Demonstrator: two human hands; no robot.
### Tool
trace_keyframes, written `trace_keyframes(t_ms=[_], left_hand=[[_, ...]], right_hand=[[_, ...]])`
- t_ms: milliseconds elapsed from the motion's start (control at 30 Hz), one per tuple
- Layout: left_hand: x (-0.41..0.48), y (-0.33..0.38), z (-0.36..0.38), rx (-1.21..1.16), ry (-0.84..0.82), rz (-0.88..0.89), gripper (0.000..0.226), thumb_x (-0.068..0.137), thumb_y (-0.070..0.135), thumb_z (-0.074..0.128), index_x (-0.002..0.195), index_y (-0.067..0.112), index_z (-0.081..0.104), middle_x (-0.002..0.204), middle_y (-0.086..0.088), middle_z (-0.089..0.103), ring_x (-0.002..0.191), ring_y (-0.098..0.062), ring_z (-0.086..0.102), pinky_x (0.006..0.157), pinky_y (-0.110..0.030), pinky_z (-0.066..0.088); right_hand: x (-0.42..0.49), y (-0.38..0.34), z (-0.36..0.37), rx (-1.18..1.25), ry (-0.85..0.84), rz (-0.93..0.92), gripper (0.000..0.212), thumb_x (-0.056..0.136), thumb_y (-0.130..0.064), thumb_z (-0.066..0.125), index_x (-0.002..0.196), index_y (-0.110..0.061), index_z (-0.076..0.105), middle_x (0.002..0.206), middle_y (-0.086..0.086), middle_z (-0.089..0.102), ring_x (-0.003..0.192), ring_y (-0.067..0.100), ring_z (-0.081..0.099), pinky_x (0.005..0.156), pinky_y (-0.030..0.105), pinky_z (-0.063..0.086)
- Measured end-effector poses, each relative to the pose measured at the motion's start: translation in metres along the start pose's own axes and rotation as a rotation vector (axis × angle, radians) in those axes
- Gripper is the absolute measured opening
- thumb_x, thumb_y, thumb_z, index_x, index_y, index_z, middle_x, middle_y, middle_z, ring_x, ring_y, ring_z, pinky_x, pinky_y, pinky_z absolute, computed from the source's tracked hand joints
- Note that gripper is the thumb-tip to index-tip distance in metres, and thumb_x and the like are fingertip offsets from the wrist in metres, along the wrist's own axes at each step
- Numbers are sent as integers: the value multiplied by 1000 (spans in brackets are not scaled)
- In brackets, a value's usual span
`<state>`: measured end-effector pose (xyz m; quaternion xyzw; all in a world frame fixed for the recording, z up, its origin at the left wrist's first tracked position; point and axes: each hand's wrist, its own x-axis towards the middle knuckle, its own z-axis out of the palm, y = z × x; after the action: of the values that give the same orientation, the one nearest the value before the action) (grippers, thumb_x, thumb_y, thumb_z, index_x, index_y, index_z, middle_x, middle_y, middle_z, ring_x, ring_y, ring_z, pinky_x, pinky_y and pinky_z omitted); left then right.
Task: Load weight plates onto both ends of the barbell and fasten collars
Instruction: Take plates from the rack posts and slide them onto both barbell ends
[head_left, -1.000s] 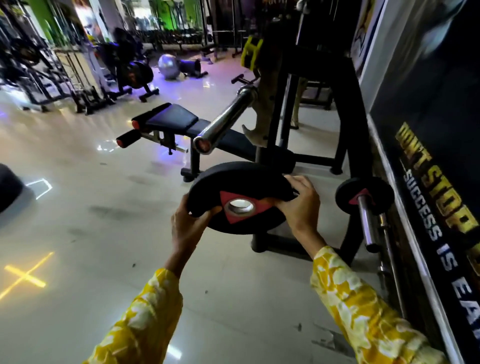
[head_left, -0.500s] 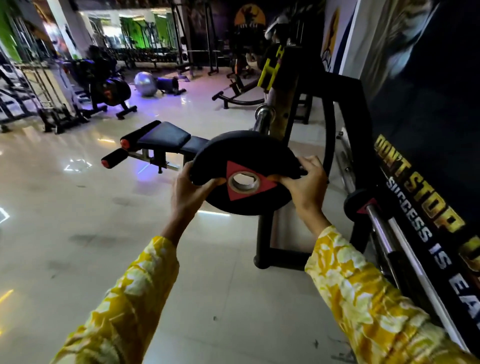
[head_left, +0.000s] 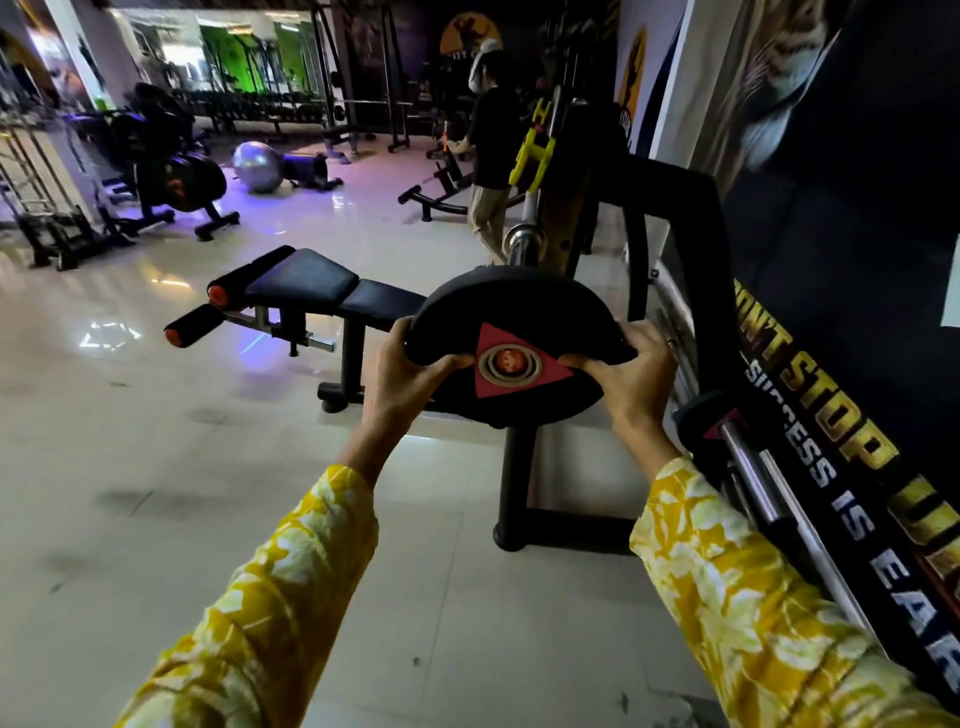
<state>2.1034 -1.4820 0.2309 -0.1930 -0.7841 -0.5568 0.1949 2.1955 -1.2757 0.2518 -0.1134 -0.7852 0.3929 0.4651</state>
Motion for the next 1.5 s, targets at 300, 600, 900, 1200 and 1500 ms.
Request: trace_keyframes(t_ms=[300,600,900,1200,1500], left_hand=[[35,-10,36,33,89,48,66,72,34,78,126,11,48,117,-7,59,108,-21,57,87,-32,50],[99,-49,94,566,271,703,57,101,36,24,149,17,1,144,-14,33,143,-9,-3,117,-36,2],[157,-87,142,612,320,626,56,101,39,16,147,19,-10,155,-11,11,144,-11,-3,117,-33,-4],[230,-119,193,593,348,611,60,100,44,16,146,20,-15,154,7,-23,142,-6,-13,117,-32,-7],[285,-140,227,612,454,696,58,100,41,17,147,16,-4,146,-16,35,143,-7,-6,116,-36,-1]], right_hand=[[24,22,38,-31,20,15,63,72,-24,77,125,0,51,122,16,52,114,22,48,86,-1,29],[51,74,98,-624,72,-421,55,100,-42,13,146,-21,-10,155,-3,-15,142,8,-12,115,37,-2],[122,123,149,-641,208,-557,54,100,-40,15,145,-23,-9,153,-12,-23,141,6,-14,114,37,-10],[185,158,197,-666,254,-549,55,99,-43,10,145,-23,-12,152,-11,-26,140,7,-18,114,37,-12],[226,196,239,-704,390,-524,54,100,-39,11,146,-18,-4,155,-6,-18,143,11,-10,115,38,-3]])
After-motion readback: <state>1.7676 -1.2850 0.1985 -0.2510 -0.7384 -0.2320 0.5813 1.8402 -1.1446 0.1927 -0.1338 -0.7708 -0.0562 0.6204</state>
